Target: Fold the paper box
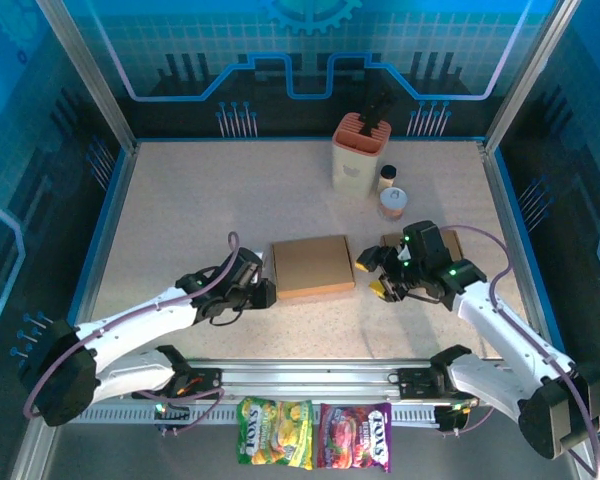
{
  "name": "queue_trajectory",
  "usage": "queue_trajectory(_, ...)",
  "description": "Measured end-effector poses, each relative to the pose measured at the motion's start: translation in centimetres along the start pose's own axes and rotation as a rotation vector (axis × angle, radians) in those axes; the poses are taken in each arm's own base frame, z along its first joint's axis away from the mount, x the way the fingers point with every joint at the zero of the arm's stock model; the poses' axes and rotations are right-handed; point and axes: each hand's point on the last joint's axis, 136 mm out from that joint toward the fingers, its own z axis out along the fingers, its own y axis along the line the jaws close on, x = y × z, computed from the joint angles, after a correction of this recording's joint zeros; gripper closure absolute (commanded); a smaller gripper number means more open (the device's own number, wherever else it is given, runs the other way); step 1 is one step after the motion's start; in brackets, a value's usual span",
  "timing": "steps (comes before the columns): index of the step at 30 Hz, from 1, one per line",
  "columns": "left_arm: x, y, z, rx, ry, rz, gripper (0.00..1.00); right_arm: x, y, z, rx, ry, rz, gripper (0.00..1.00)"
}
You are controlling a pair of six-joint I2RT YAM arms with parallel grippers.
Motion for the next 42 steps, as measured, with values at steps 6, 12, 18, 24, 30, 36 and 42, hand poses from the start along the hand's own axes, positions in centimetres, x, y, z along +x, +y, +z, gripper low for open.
queue_trajectory(6, -1.9, -0.6, -0.5, 0.033, -0.015, -0.1, 0.65, -1.0, -2.0, 3.2, 0.126, 0.084, -0.163, 0.3)
queue_trajectory(12, -8.0, 0.6, -2.1, 0.114, -0.107, -0.312, 0.01, -3.2, -0.5, 4.4, 0.164, 0.074, -0.382, 0.03)
queue_trajectory(18, -13.1, 3.0, -6.8, 0.135, -0.316, -0.337, 0.01, -7.8, 4.2, -4.0, 0.111, -0.376, -0.63, 0.0)
queue_trajectory(24, -16.5, 4.1, -13.0, 0.006, -0.6, -0.218, 0.01, -13.2, 3.7, -13.5, 0.263, -0.87, -0.603, 0.0)
queue_trajectory(30, -16.6, 9.6, -15.2, -0.292, -0.747, -0.267, 0.01, -16.9, -2.6, -11.2, 0.489, -0.96, -0.745, 0.0)
queue_trajectory(36, -14.9, 12.9, -13.0, -0.44, -0.737, -0.19, 0.01, -19.3, -5.8, -5.2, 0.544, -0.904, -0.894, 0.0)
queue_trajectory(42, -14.5, 14.2, -11.4, -0.501, -0.709, -0.104, 0.01, -21.5, -3.9, -2.1, 0.464, -0.914, -1.001, 0.0)
